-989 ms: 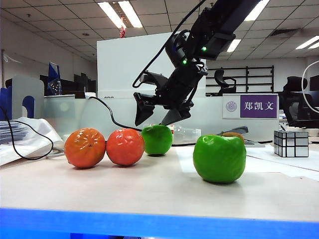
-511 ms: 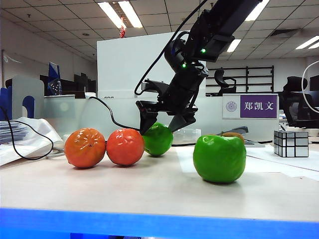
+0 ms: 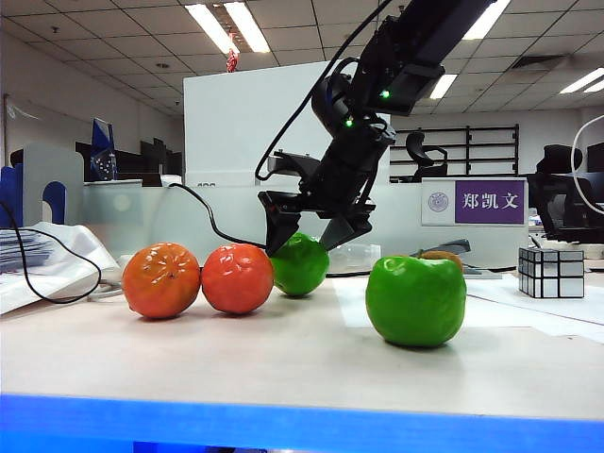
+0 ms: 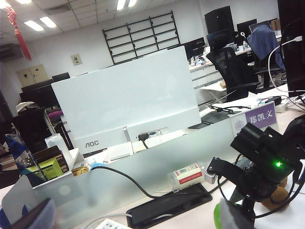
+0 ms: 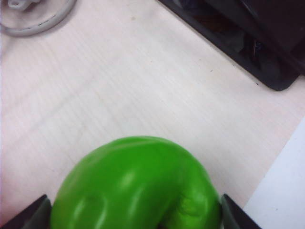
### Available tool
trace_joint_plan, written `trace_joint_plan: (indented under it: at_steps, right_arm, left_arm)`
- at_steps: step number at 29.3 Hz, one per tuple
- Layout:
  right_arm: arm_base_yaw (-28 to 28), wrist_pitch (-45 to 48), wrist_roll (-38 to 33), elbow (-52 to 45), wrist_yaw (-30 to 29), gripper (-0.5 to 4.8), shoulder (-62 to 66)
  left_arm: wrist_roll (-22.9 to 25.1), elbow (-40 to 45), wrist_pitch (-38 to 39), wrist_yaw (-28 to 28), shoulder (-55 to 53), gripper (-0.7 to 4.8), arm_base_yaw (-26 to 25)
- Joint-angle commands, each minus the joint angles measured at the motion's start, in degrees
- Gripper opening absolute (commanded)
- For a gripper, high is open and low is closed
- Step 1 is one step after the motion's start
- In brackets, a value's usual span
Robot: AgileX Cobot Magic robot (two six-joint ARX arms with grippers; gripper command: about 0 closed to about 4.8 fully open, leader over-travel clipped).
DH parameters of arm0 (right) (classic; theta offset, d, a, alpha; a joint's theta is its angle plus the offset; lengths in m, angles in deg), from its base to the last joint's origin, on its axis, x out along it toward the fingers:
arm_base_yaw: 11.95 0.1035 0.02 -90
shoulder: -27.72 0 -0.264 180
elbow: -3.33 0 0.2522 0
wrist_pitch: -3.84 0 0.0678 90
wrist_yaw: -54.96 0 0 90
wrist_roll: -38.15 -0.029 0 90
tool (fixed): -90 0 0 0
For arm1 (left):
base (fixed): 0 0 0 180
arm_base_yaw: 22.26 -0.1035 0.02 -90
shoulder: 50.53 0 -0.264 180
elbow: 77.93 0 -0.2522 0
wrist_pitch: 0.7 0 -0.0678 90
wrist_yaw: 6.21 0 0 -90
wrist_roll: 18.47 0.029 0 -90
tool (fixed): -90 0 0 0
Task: Put the same fruits together.
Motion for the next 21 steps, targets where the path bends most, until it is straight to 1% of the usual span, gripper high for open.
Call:
trace_joint_plan:
  at_steps: [1,3,5,6,15,21]
  right_arm:
    - [0.1,-4.7,0.6,-0.7,0.2,2.67,0.6]
    - [0.1,-4.9,0.6,-0.7,0.2,1.00,0.6]
    - [0.1,-5.1,0.9,-0.7,0.1,0.03,0.6]
    - [0.1,-5.2,1.0,-0.7,0.2,-0.06,0.6]
    - [0.1,-5.6,1.4,-0.7,0.6,-0.06,-0.1]
    - [0.1,-5.8,2.7,-0.7,0.6,-0.06,-4.7]
  left_arm:
    - [0.3,-0.4,-0.5,-0.2,0.0,4.79,0.0]
    - [0.3,-0.4,-0.5,-0.2,0.0,4.79,0.0]
    - [0.3,-0.4,-0.5,-0.2,0.0,4.79,0.0]
    - [0.3,-0.4,-0.5,-0.2,0.0,4.79,0.0]
    - [0.3,-0.4,-0.5,-0.2,0.0,4.79,0.0]
    - [0.3,-0.4,-0.5,-0.2,0.0,4.79,0.0]
